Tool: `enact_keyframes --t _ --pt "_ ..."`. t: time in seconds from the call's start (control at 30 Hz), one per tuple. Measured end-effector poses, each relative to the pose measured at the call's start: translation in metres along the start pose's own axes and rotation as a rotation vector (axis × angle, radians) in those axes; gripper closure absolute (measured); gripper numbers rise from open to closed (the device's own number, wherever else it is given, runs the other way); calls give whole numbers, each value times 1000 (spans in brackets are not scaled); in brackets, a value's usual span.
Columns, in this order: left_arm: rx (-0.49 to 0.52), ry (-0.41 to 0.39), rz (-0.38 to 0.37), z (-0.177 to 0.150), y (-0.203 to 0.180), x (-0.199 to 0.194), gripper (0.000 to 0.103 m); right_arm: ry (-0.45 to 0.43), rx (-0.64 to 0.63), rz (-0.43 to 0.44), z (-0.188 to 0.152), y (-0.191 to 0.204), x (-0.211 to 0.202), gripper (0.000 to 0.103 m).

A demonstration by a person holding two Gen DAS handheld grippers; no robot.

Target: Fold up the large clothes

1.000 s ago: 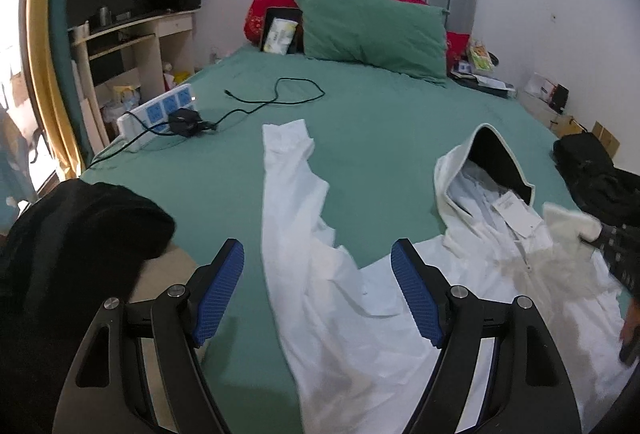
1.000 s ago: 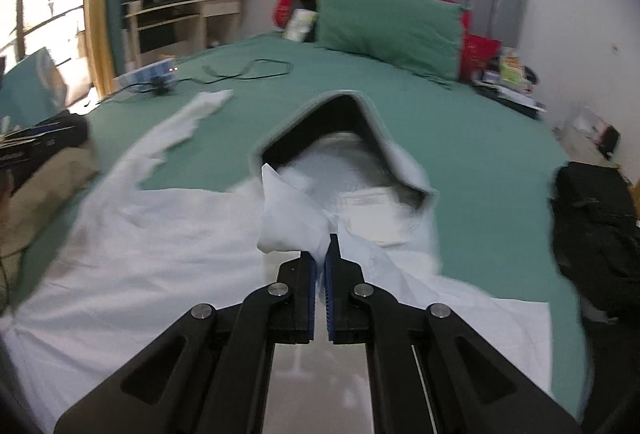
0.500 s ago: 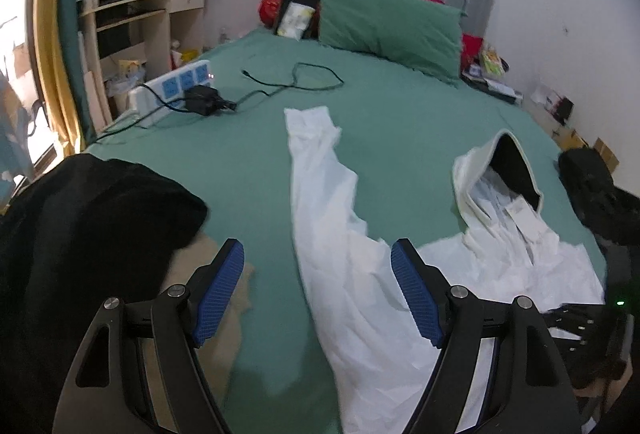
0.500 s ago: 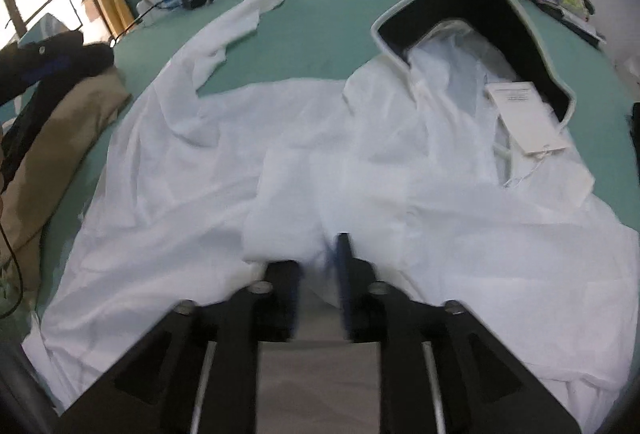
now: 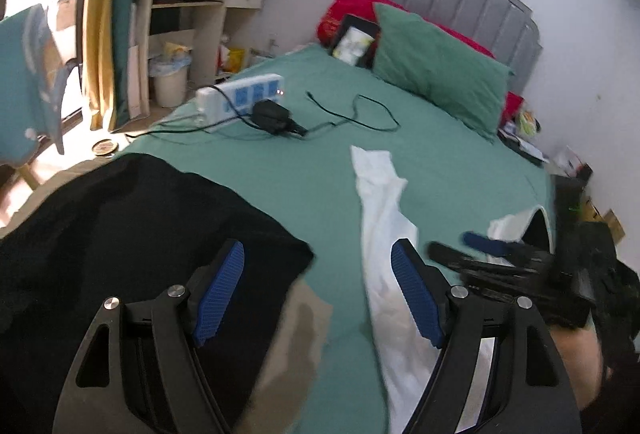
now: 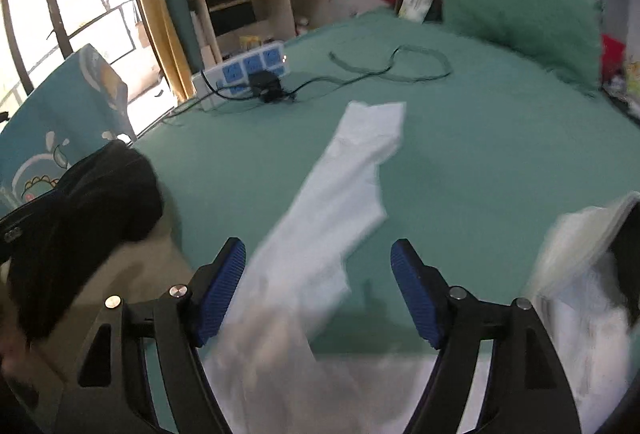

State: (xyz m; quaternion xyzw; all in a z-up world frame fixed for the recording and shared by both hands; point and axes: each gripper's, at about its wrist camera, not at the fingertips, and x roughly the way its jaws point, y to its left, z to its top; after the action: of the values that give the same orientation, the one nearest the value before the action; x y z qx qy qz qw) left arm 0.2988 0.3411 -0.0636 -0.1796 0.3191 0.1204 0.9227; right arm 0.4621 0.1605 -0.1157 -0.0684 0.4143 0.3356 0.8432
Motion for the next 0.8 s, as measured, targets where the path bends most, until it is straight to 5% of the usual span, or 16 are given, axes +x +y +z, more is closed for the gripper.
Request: enact_keyframes --t 0.17,0.2,0.23,0.27,0.4,0.6,0.8 --pt "-77 22 35 6 32 7 24 109 114 56 5 1 75 32" --pt "-88 23 37 7 36 7 24 119 123 64 2 0 85 52" --pt "-96 23 45 8 39 7 24 101 105 39 0 0 86 88" --pt "-100 23 53 8 42 8 24 102 81 16 0 3 88 99" --pt "-102 30 45 7 36 8 24 44 7 -50 -4 3 55 100" --pt "-66 72 -38 -5 3 11 24 -54 -91 -172 -39 -8 -54 100" --pt "36 272 -165 -57 -63 41 24 153 29 -235 -124 -64 -90 94"
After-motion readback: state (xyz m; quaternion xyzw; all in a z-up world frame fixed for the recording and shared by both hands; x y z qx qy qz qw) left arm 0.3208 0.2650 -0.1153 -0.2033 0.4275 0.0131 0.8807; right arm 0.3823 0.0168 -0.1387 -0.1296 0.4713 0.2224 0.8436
